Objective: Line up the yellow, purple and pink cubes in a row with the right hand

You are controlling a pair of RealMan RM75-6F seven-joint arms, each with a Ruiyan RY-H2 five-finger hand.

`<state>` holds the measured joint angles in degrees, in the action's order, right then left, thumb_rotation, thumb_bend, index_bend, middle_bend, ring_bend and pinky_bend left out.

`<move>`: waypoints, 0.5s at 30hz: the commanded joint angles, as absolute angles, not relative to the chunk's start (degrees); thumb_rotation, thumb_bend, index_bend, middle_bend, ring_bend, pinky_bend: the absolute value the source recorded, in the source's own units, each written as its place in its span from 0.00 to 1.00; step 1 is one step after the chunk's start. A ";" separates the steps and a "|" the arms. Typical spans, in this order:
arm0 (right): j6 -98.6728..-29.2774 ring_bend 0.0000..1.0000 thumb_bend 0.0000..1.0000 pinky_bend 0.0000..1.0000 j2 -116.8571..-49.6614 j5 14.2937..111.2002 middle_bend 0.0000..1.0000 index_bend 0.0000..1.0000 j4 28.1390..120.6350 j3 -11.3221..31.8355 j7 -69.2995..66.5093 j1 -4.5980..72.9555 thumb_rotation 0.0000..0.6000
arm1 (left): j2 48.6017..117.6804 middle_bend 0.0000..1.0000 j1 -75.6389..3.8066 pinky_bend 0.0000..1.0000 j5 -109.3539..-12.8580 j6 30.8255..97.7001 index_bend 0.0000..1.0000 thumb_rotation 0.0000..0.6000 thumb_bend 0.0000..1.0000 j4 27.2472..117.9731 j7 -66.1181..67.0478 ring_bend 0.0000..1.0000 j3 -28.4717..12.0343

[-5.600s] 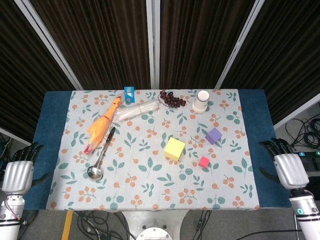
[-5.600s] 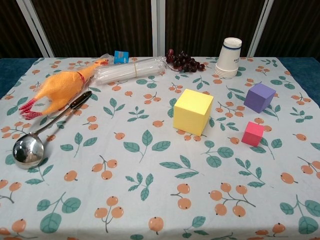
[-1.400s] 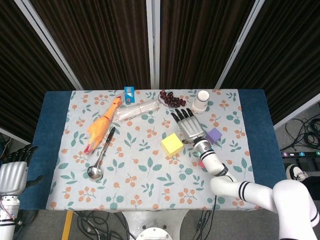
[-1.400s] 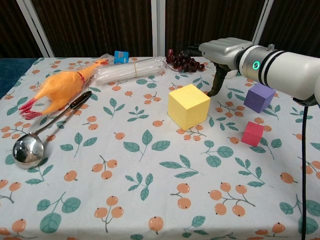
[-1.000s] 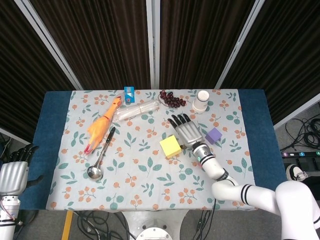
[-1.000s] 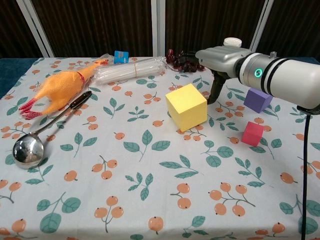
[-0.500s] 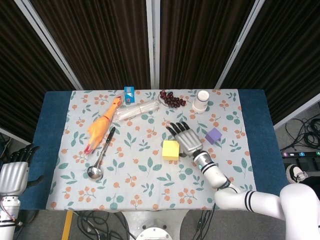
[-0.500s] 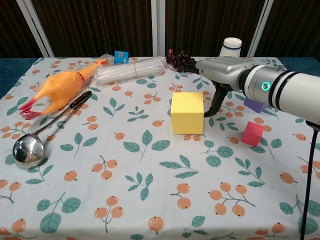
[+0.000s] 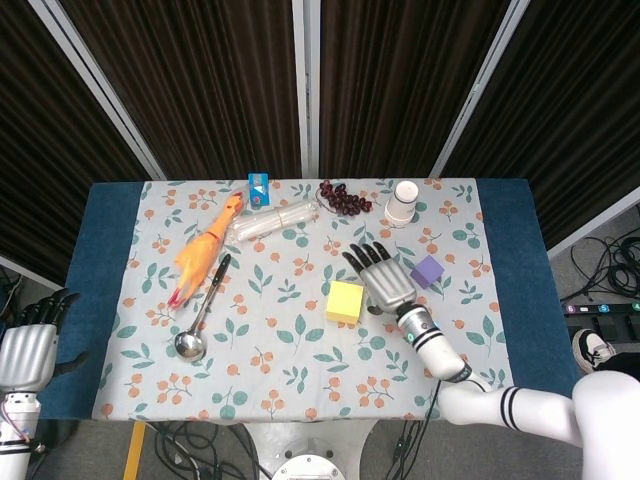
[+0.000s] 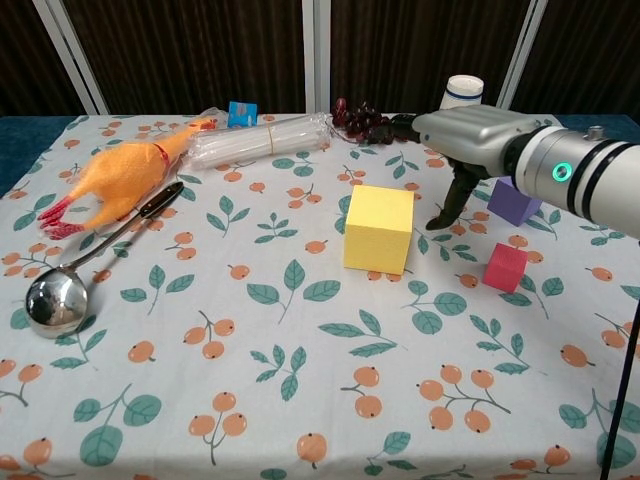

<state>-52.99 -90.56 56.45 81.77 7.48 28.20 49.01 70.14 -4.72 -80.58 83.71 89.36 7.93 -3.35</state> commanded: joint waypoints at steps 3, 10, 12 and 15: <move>-54.98 0.00 0.10 0.00 -84.24 55.41 0.05 0.08 84.78 7.51 28.54 46.59 1.00 | 70.15 0.23 -4.78 0.21 -80.56 83.56 0.22 1.00 0.09 89.40 7.95 0.18 -3.33; -53.59 0.00 0.17 0.00 -80.06 51.96 0.13 0.19 83.56 6.85 28.90 44.99 1.00 | 70.00 0.23 -4.89 0.21 -80.92 83.63 0.22 1.00 0.09 90.22 8.67 0.18 -3.22; -52.71 0.00 0.18 0.00 -79.91 51.49 0.14 0.20 82.54 6.28 29.35 44.93 1.00 | 69.94 0.23 -4.87 0.21 -80.98 83.77 0.22 1.00 0.09 90.45 8.88 0.18 -3.24; -50.96 0.00 0.18 0.00 -80.18 50.36 0.14 0.21 80.43 5.74 30.27 45.31 1.00 | 69.79 0.23 -4.81 0.21 -81.05 83.90 0.22 1.00 0.09 90.90 9.32 0.18 -3.15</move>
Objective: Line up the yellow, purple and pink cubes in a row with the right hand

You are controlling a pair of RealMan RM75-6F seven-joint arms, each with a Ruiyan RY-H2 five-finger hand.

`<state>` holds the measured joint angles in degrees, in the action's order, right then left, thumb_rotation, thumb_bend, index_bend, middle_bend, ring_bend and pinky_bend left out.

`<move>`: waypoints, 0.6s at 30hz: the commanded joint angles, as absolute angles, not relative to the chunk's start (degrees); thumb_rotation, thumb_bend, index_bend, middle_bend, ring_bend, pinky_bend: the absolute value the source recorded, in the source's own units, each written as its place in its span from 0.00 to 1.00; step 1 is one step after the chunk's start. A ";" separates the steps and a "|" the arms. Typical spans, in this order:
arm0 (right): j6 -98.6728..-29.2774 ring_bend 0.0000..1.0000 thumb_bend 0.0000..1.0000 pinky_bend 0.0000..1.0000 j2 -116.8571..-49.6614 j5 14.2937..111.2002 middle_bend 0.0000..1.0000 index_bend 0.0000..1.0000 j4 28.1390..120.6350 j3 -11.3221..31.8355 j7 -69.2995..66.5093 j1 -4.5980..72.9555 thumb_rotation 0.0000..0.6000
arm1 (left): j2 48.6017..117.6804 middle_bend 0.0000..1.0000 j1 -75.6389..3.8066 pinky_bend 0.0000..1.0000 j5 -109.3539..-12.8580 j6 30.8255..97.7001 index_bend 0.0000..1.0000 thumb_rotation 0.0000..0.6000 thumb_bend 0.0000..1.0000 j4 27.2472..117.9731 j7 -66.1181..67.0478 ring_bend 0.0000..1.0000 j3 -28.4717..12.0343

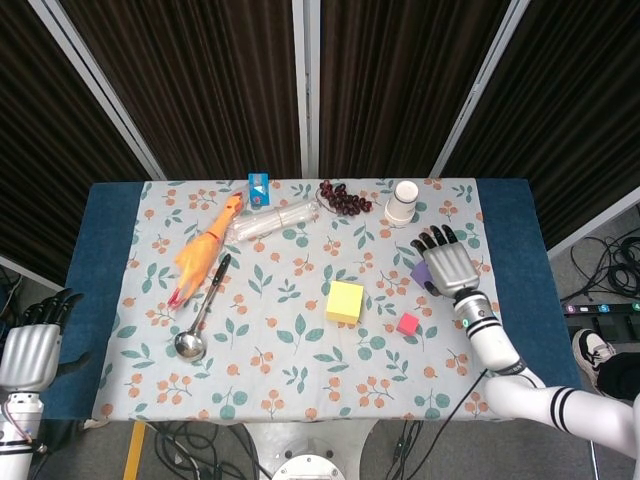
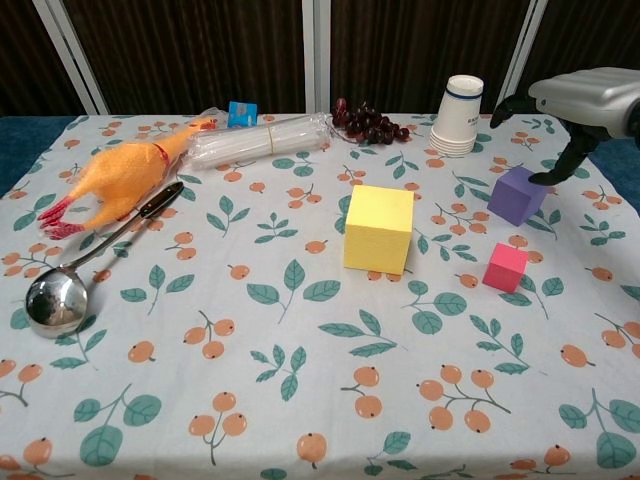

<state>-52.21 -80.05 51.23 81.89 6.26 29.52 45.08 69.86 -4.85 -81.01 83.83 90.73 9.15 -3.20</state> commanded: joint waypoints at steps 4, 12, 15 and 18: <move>-49.28 0.00 0.18 0.00 -81.21 49.57 0.13 0.21 77.45 5.16 31.77 46.09 1.00 | 69.68 0.23 -4.54 0.21 -80.93 84.18 0.22 1.00 0.09 91.42 9.74 0.18 -3.03; -46.69 0.00 0.18 0.00 -82.76 49.16 0.12 0.21 73.05 3.73 33.55 46.80 1.00 | 69.44 0.23 -4.06 0.21 -80.15 84.19 0.22 1.00 0.09 92.11 10.11 0.18 -2.88; -46.02 0.00 0.18 0.00 -83.66 50.05 0.11 0.21 71.06 3.36 33.21 46.85 1.00 | 69.38 0.23 -4.25 0.21 -80.19 83.93 0.22 1.00 0.09 92.28 10.35 0.18 -2.93; -45.40 0.00 0.18 0.00 -85.15 51.56 0.10 0.21 68.48 3.37 31.66 46.80 1.00 | 69.45 0.23 -4.34 0.21 -80.13 83.79 0.22 1.00 0.09 92.32 10.46 0.18 -2.96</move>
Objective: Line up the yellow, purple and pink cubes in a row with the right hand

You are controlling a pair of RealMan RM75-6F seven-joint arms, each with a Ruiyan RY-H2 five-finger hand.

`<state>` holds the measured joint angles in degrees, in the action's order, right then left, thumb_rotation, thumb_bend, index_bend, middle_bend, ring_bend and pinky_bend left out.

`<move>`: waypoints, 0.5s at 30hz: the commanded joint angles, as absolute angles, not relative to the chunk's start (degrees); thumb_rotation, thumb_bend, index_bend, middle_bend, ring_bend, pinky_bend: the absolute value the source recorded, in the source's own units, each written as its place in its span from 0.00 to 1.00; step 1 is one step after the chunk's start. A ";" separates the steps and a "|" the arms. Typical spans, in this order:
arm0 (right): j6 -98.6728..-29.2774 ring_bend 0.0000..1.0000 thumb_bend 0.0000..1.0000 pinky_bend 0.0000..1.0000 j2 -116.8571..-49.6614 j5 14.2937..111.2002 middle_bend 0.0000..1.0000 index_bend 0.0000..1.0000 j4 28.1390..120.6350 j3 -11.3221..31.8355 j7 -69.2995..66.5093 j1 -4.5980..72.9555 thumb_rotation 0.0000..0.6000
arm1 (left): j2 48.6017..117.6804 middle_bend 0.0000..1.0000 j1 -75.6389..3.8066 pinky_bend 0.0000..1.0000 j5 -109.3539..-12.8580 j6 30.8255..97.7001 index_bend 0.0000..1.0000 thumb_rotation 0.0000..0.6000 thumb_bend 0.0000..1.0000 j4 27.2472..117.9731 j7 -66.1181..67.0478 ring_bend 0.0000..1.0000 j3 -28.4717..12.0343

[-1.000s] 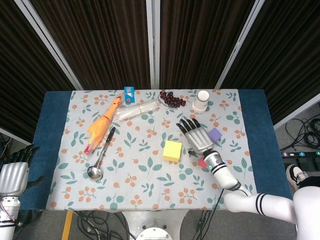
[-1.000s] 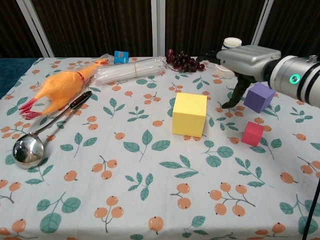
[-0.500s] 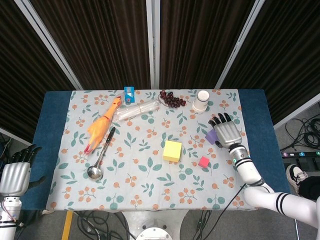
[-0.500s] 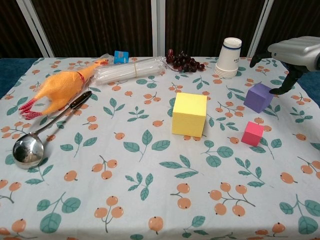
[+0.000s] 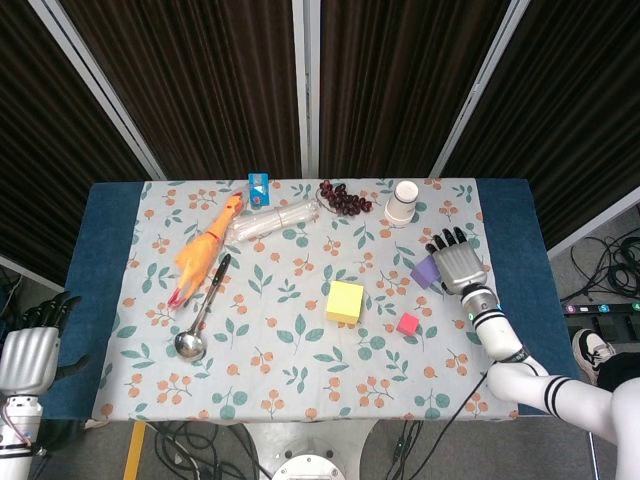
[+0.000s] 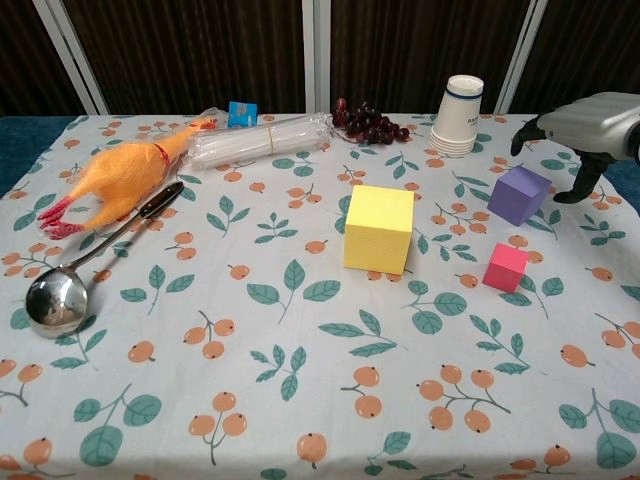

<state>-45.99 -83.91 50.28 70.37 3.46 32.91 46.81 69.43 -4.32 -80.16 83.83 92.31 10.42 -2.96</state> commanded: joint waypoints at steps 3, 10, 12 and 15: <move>-45.50 0.00 0.18 0.00 -86.90 54.36 0.11 0.23 65.77 3.65 28.92 46.60 1.00 | 69.52 0.23 -4.37 0.21 -79.97 83.56 0.22 1.00 0.09 92.38 10.60 0.18 -2.90; -44.69 0.00 0.18 0.00 -89.25 60.31 0.12 0.28 61.50 3.69 23.07 46.36 1.00 | 69.49 0.23 -4.32 0.21 -79.38 83.26 0.22 1.00 0.09 92.37 10.66 0.18 -2.95; -44.67 0.00 0.18 0.00 -89.73 61.53 0.12 0.31 60.38 3.67 21.99 46.22 1.00 | 69.50 0.23 -4.37 0.21 -79.28 83.12 0.22 1.00 0.09 92.33 10.65 0.18 -2.97; -44.56 0.00 0.18 0.00 -90.32 62.78 0.12 0.34 58.95 3.68 20.69 45.93 1.00 | 69.58 0.23 -4.46 0.21 -79.17 82.92 0.22 1.00 0.09 92.25 10.63 0.18 -3.00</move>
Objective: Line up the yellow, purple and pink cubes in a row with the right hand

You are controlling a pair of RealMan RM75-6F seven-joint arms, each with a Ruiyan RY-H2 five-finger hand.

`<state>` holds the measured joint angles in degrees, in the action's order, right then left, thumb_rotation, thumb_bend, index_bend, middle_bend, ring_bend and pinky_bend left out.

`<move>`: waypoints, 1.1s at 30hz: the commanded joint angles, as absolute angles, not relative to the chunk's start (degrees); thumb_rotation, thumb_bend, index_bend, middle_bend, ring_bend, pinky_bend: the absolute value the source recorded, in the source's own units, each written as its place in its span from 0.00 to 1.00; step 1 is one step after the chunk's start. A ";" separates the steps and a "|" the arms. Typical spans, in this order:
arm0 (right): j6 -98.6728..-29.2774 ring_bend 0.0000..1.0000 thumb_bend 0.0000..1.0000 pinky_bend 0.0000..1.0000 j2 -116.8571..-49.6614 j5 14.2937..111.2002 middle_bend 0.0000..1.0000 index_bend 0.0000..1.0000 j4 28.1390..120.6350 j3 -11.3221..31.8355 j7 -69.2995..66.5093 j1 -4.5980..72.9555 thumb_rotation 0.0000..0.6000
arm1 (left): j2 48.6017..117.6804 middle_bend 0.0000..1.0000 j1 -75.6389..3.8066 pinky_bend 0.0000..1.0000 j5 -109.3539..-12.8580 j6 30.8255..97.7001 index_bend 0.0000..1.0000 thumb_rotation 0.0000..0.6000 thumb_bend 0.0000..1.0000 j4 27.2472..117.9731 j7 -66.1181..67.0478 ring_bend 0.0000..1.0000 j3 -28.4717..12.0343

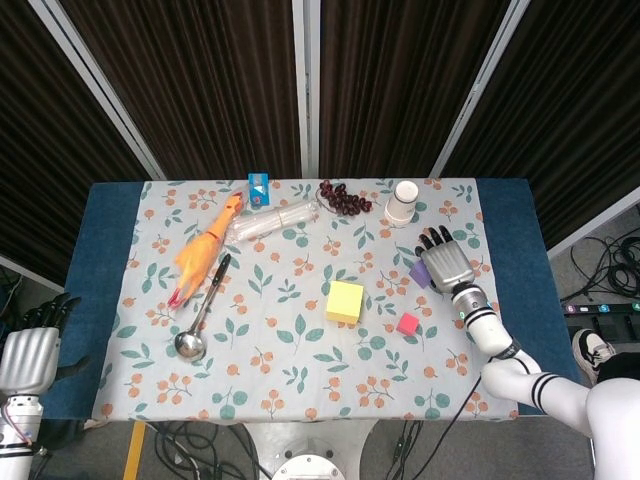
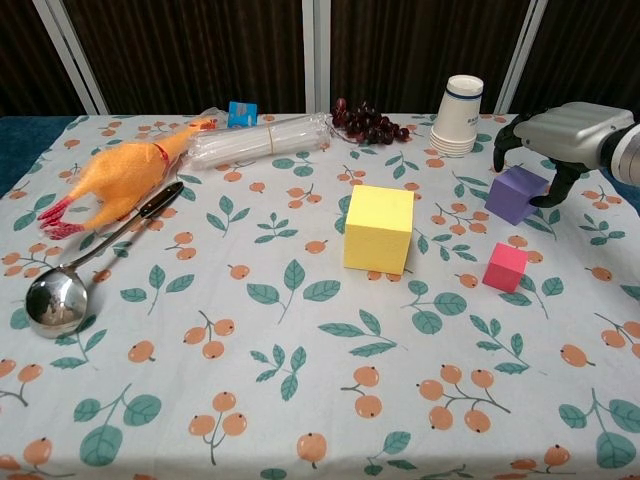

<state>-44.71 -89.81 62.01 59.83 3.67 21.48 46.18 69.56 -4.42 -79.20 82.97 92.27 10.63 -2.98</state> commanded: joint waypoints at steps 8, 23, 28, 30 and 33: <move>-46.04 0.00 0.18 0.00 -87.93 62.83 0.14 0.48 63.66 5.44 19.35 44.66 1.00 | 69.53 0.23 -4.49 0.21 -79.16 82.84 0.22 1.00 0.09 92.28 10.61 0.18 -2.98; -52.43 0.00 0.18 0.00 -86.49 48.93 0.16 0.54 83.77 9.79 32.15 45.93 1.00 | 69.85 0.23 -4.84 0.21 -80.20 82.90 0.22 1.00 0.09 91.46 9.39 0.18 -2.95; -53.91 0.00 0.18 0.00 -88.95 45.49 0.17 0.54 85.04 9.54 35.45 46.92 1.00 | 69.96 0.23 -4.73 0.21 -80.11 82.70 0.22 1.00 0.09 90.74 8.53 0.18 -2.80; -54.35 0.00 0.18 0.00 -89.60 44.72 0.17 0.54 85.29 9.37 36.18 47.13 1.00 | 70.05 0.23 -4.75 0.21 -80.16 82.63 0.22 1.00 0.09 90.46 8.22 0.18 -2.79; -55.05 0.00 0.18 0.00 -90.36 43.45 0.17 0.54 85.77 9.23 37.16 47.42 1.00 | 70.16 0.23 -4.79 0.21 -80.35 82.59 0.22 1.00 0.09 90.06 7.72 0.18 -2.76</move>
